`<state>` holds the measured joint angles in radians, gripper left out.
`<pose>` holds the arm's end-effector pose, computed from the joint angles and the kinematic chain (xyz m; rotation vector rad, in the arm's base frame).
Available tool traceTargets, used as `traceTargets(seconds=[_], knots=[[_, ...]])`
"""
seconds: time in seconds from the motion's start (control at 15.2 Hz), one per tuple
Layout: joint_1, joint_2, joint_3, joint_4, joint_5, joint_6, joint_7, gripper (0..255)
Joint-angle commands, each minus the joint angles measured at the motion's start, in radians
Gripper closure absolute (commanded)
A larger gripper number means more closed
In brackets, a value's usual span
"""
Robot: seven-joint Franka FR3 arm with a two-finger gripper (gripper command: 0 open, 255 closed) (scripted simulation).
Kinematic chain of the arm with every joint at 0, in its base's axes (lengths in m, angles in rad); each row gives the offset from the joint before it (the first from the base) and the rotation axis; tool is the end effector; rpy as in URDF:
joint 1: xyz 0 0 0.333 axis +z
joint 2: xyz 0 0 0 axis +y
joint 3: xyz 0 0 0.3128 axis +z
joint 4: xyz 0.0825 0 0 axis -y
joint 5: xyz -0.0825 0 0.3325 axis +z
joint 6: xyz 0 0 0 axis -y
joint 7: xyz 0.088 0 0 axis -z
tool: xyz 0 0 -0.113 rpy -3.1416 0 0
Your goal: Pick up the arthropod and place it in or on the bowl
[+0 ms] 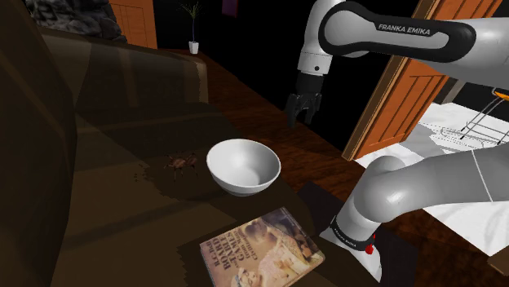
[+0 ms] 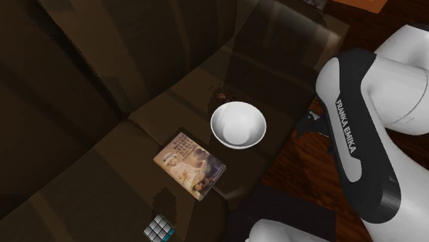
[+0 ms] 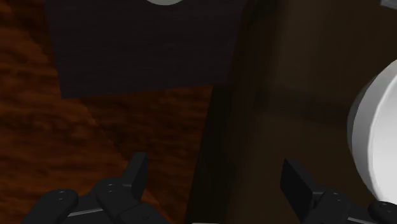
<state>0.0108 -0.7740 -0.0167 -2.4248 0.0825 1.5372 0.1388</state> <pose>0.2531 0.0067 0.5482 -3.0424 0.2152 0.1831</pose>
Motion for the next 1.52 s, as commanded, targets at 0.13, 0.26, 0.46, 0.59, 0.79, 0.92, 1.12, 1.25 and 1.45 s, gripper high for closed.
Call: traceTargets(seconds=[0.13,0.26,0.46,0.59,0.79,0.92,1.12,1.25,1.45], knots=[[0.019,0.044,0.036,0.017,0.029,0.031,0.031,0],[0.037,0.092,0.071,0.038,0.054,0.062,0.062,0],[0.061,0.169,0.122,0.078,0.086,0.106,0.107,0],[0.075,0.224,0.155,0.11,0.102,0.134,0.137,0],[0.094,0.31,0.203,0.167,0.119,0.172,0.182,0],[0.105,0.37,0.235,0.21,0.125,0.194,0.213,0],[0.121,0.464,0.279,0.282,0.125,0.224,0.261,0],[0.131,0.529,0.308,0.336,0.118,0.24,0.294,0],[0.149,0.631,0.348,0.425,0.098,0.258,0.346,0]])
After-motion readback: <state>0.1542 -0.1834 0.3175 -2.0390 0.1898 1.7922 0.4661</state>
